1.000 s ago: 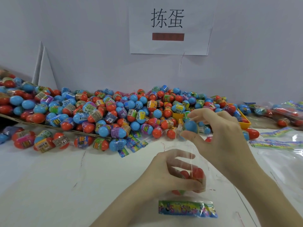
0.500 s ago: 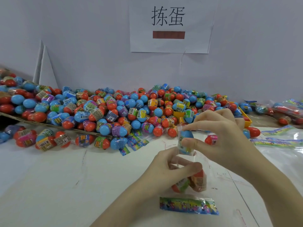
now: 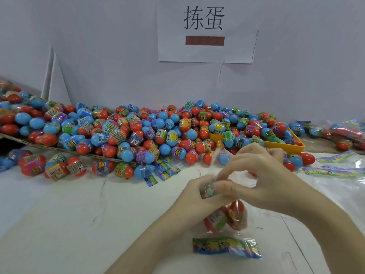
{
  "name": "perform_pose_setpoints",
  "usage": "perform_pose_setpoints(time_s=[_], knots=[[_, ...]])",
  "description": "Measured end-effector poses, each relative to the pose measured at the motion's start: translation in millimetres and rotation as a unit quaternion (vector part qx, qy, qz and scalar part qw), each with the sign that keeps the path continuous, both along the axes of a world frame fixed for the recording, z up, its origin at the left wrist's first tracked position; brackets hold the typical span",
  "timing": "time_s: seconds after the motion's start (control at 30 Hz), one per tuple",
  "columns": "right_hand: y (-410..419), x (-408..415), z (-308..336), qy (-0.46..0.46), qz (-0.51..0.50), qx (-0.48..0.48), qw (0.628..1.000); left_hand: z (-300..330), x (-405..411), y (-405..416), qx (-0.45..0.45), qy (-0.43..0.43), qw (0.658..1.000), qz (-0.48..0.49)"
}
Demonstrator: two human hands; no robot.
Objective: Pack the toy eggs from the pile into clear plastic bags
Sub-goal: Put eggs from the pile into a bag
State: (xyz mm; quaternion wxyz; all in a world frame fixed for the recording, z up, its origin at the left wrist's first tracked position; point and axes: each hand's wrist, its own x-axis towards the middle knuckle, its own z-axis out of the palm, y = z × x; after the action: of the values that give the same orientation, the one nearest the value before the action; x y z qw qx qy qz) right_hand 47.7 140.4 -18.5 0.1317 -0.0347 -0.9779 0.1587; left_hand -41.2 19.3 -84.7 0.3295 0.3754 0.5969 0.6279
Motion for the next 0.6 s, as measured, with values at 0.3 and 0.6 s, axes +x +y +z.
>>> perform_pose_setpoints(time_s=[0.3,0.6], knots=[[14.7,-12.0,9.4,0.319,-0.08,-0.226,0.917,-8.1,-7.1,3.0,-0.019,-0.069,0.997,0.035],[59.5,-76.5,-34.0,0.027,-0.273,-0.11,0.955,-5.0,-10.7,-2.3,-0.009,-0.091,0.996,-0.001]])
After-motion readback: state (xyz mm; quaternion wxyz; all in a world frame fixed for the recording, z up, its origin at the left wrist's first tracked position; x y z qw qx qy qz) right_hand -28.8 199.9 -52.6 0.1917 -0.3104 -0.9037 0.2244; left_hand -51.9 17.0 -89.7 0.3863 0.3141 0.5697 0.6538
